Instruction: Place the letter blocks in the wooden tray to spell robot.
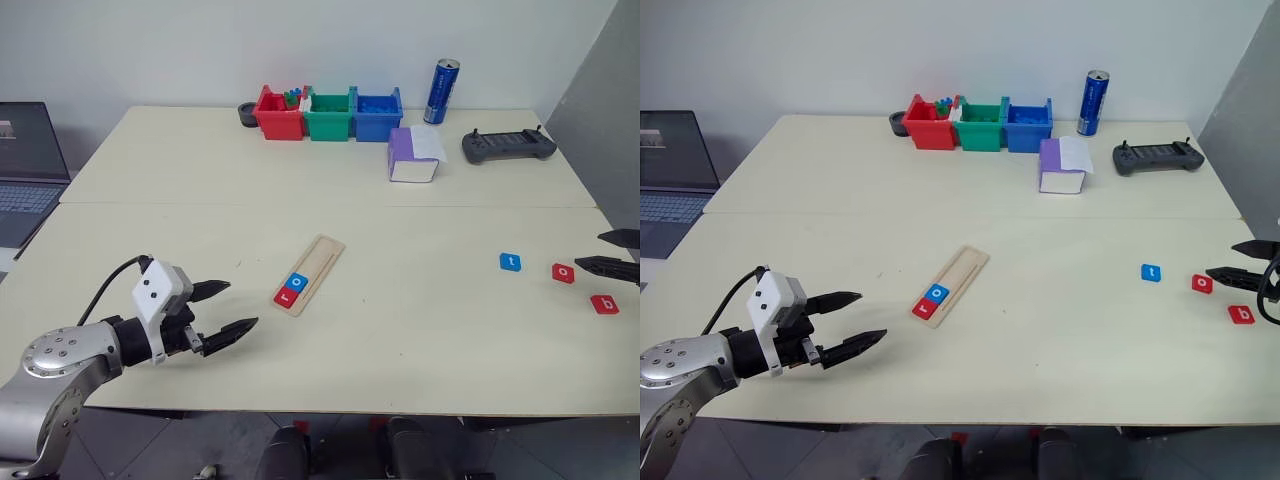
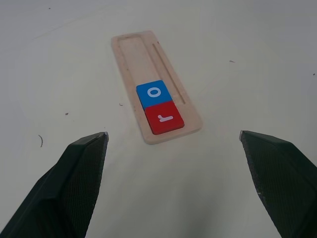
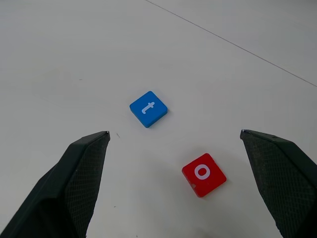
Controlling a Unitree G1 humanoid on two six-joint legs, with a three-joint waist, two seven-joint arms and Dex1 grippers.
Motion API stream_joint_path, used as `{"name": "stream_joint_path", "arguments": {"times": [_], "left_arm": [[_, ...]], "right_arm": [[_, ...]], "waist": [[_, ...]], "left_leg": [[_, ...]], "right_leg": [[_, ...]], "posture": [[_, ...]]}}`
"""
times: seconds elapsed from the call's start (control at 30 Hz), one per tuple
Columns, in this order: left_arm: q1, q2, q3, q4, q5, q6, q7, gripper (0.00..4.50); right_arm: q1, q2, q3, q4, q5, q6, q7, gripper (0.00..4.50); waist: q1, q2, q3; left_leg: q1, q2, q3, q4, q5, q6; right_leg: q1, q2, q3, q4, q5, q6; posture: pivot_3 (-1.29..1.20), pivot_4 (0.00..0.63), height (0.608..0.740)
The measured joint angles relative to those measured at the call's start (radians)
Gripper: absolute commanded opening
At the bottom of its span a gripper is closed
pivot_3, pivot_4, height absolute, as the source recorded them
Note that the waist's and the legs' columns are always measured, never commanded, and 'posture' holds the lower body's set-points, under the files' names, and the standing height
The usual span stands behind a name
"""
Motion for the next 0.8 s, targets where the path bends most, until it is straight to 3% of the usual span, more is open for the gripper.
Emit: {"name": "stream_joint_path", "arguments": {"times": [0.13,0.3,0.5,0.8], "left_arm": [[-0.020,0.000,-0.001,0.000,-0.001,0.010,0.009,4.50],[-0.078,0.002,-0.043,0.025,0.025,0.014,0.017,4.50],[-0.196,0.004,-0.118,0.084,0.058,0.021,0.018,4.50],[-0.246,0.007,-0.257,0.151,0.136,0.058,0.027,4.50]], "right_arm": [[0.004,0.015,0.001,-0.046,0.011,0.014,0.032,4.49],[0.087,0.091,0.048,-0.318,0.076,0.110,0.078,4.49],[0.071,0.186,0.123,-0.579,0.130,0.236,0.045,4.49],[0.017,0.267,0.193,-0.764,0.187,0.318,0.009,4.49]], "waist": [[-0.002,0.000,0.000],[-0.001,0.000,0.000],[0.002,0.000,0.000],[0.002,-0.001,0.000]], "left_leg": [[0.000,0.000,0.000,0.000,0.000,0.000],[0.001,0.000,0.000,0.001,0.000,0.000],[-0.002,0.000,-0.002,0.013,0.000,0.000],[-0.002,0.000,-0.002,0.014,0.000,0.000]], "right_leg": [[0.000,0.000,0.000,0.000,0.000,0.000],[0.001,0.000,0.000,0.002,0.000,0.000],[0.000,0.000,-0.001,0.010,0.000,0.002],[-0.001,0.000,-0.001,0.013,0.000,0.004]], "posture": [[0.00,0.150,0.740],[0.00,0.150,0.740],[0.00,0.150,0.740],[0.00,0.150,0.740]]}}
